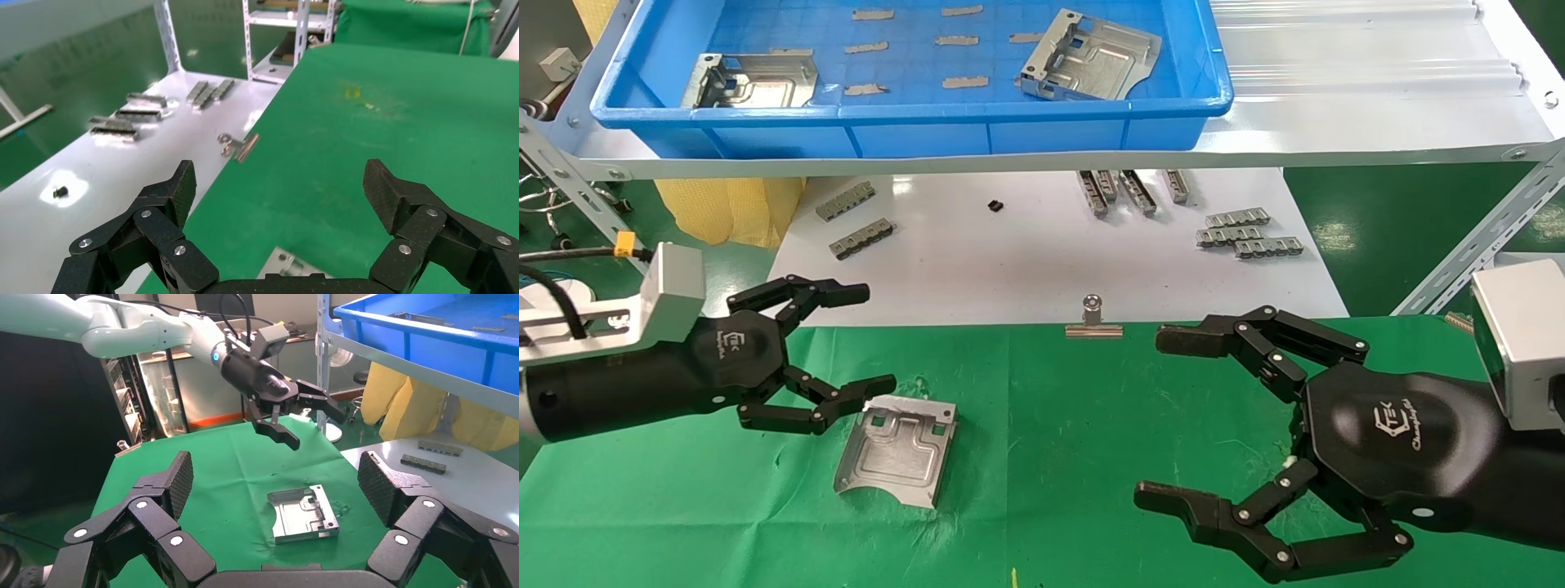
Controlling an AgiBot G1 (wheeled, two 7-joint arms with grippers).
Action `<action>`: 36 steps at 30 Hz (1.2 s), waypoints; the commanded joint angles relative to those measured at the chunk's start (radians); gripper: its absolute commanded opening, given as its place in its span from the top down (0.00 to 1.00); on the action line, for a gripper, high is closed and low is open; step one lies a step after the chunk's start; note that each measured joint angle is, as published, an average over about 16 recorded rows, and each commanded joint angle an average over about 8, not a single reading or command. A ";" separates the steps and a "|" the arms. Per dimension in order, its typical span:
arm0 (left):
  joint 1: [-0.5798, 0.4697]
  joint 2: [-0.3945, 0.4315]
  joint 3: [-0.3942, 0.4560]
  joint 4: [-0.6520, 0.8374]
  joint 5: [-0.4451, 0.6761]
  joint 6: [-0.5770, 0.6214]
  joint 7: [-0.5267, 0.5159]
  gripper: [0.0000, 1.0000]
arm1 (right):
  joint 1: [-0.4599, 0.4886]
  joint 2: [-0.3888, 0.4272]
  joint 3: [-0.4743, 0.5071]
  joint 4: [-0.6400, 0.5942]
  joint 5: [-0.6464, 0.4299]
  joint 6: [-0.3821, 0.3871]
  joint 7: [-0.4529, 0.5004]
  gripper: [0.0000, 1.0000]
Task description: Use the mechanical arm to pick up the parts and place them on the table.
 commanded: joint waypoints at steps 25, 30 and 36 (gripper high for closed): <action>0.256 -0.147 -0.171 -0.568 -0.161 -0.046 -0.313 0.00 | 0.000 0.000 0.000 0.000 0.000 0.000 0.000 0.00; 0.305 -0.175 -0.204 -0.677 -0.192 -0.055 -0.373 0.00 | 0.000 0.000 0.000 0.000 0.000 0.000 0.000 0.00; 0.352 -0.202 -0.235 -0.782 -0.221 -0.063 -0.428 0.00 | 0.000 0.000 0.000 0.000 0.000 0.000 0.000 0.00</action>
